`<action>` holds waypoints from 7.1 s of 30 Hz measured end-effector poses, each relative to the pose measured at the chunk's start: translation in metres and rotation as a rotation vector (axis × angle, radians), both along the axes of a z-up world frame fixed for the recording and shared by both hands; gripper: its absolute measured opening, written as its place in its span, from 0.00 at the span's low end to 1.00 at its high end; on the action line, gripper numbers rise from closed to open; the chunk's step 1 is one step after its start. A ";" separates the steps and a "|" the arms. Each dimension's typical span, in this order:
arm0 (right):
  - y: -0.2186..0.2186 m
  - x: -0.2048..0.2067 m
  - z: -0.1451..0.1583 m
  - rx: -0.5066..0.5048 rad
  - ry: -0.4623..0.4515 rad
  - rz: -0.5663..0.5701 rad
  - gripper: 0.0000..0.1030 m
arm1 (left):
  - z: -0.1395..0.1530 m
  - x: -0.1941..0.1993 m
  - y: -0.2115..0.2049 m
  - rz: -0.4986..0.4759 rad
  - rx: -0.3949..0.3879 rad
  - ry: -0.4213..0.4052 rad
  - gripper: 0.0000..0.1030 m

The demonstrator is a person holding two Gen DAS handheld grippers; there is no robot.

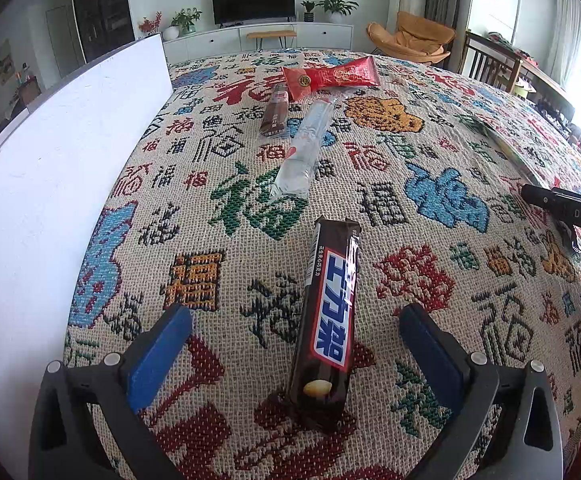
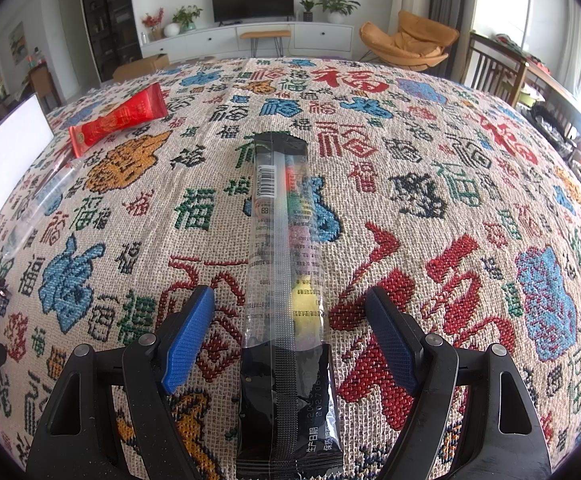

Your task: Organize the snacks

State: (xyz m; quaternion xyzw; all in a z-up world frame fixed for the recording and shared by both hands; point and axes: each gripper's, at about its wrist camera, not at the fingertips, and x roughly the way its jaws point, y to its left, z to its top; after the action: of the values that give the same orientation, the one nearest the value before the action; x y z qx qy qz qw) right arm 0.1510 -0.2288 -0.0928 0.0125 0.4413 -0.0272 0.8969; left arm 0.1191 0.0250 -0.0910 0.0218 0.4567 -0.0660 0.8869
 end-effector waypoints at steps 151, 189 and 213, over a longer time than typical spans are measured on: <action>-0.006 0.034 -0.003 0.009 0.012 -0.099 0.90 | -0.001 0.045 -0.044 0.075 0.003 0.002 1.00; -0.006 0.033 -0.003 0.010 0.012 -0.100 0.90 | 0.000 0.045 -0.044 0.075 0.003 0.002 1.00; -0.007 0.034 -0.003 0.010 0.012 -0.100 0.90 | 0.000 0.045 -0.044 0.075 0.002 0.002 1.00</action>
State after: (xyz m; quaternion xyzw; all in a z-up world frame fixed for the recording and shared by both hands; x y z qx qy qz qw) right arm 0.1845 -0.2353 -0.0955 0.0389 0.4458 -0.0697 0.8916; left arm 0.1638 -0.0187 -0.0911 0.0057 0.4583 -0.0322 0.8882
